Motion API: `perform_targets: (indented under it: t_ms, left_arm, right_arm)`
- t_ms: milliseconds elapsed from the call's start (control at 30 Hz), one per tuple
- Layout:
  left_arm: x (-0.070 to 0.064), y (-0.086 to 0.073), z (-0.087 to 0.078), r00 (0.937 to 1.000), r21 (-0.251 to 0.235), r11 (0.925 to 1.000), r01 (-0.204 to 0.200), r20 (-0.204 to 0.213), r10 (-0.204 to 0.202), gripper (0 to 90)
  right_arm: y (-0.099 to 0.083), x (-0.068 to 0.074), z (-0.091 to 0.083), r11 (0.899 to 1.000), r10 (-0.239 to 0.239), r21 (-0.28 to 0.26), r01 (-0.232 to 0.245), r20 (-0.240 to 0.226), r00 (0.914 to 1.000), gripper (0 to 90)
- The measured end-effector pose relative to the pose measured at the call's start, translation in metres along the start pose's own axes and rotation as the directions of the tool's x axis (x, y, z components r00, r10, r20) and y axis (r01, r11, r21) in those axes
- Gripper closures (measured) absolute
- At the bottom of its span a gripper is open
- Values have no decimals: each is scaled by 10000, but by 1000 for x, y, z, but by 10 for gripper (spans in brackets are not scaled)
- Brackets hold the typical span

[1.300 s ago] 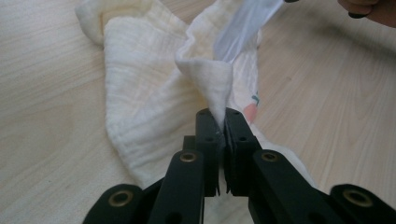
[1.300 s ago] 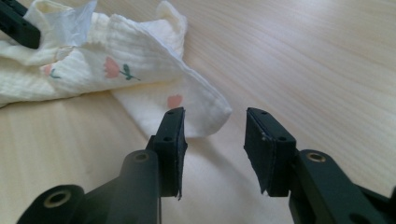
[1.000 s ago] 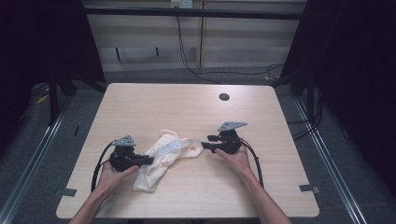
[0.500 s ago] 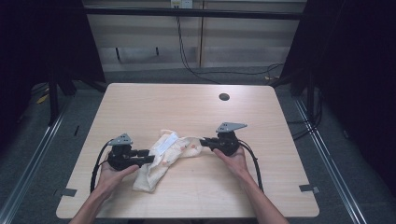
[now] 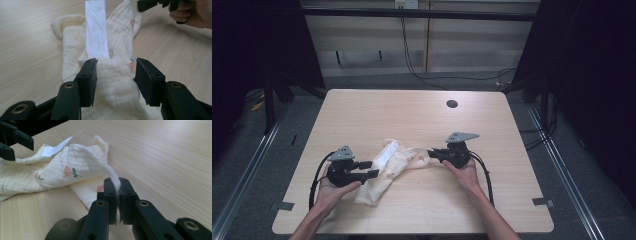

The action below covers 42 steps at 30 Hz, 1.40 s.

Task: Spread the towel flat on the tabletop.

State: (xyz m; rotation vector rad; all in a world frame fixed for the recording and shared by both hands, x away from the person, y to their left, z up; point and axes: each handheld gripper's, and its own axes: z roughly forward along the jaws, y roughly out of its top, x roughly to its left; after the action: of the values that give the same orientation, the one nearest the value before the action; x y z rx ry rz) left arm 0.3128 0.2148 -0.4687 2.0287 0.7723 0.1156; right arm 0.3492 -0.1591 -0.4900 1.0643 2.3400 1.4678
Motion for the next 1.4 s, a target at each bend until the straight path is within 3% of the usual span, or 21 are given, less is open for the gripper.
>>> perform_targets:
  t_ms: [267, 367, 467, 567, 633, 667, 833, 1000, 1067, 1233, 1400]
  left_arm:
    - [-8, 3, 14, 9994, 378, 9987, -350, 69, 347, 522]
    - [-5, 2, 21, 9992, 649, 9973, -348, -165, 359, 518]
    - [4, -1, 28, 9972, 1064, 9942, -178, -699, 253, 506]
    - [6, -2, 28, 9962, 1114, 9935, -216, -815, 308, 504]
    - [8, -2, 28, 9952, 1024, 9946, -152, -947, 249, 534]
    - [9, -3, 27, 9946, 1036, 9944, -207, -989, 310, 622]
    - [11, 0, 22, 9970, 554, 9984, -120, -753, 162, 751]
    - [15, 3, 17, 9971, 167, 9997, 150, -742, -137, 758]
    - [15, 5, 17, 9974, 96, 9998, 158, -706, -151, 759]
    - [15, 11, 13, 9988, -215, 9997, 144, -459, -153, 863]
    - [12, 13, 4, 9991, -529, 9985, 167, -393, -188, 868]
  right_arm:
    - [3, 2, -2, 10000, -75, 16, 75, 0, 10000, 856]
    - [4, 2, -3, 9999, -85, 57, 86, -20, 10000, 856]
    - [4, 3, -3, 9998, -130, 136, 131, -89, 9999, 856]
    - [4, 3, -4, 9997, -134, 185, 136, -82, 9999, 856]
    - [5, 3, -5, 9997, -126, 206, 127, -71, 9999, 856]
    - [6, 3, -6, 9997, -139, 209, 139, 4, 9999, 856]
    - [8, 1, -12, 9999, 13, 116, -14, 65, 10000, 855]
    - [11, 1, -15, 9999, 9, 117, -9, -66, 10000, 855]
    - [11, 2, -15, 9999, 8, 124, -7, -110, 9999, 855]
    - [16, 5, -20, 10000, -8, 28, 9, -204, 9998, 855]
    - [19, 3, -31, 9996, 106, -247, -111, -181, 9998, 855]
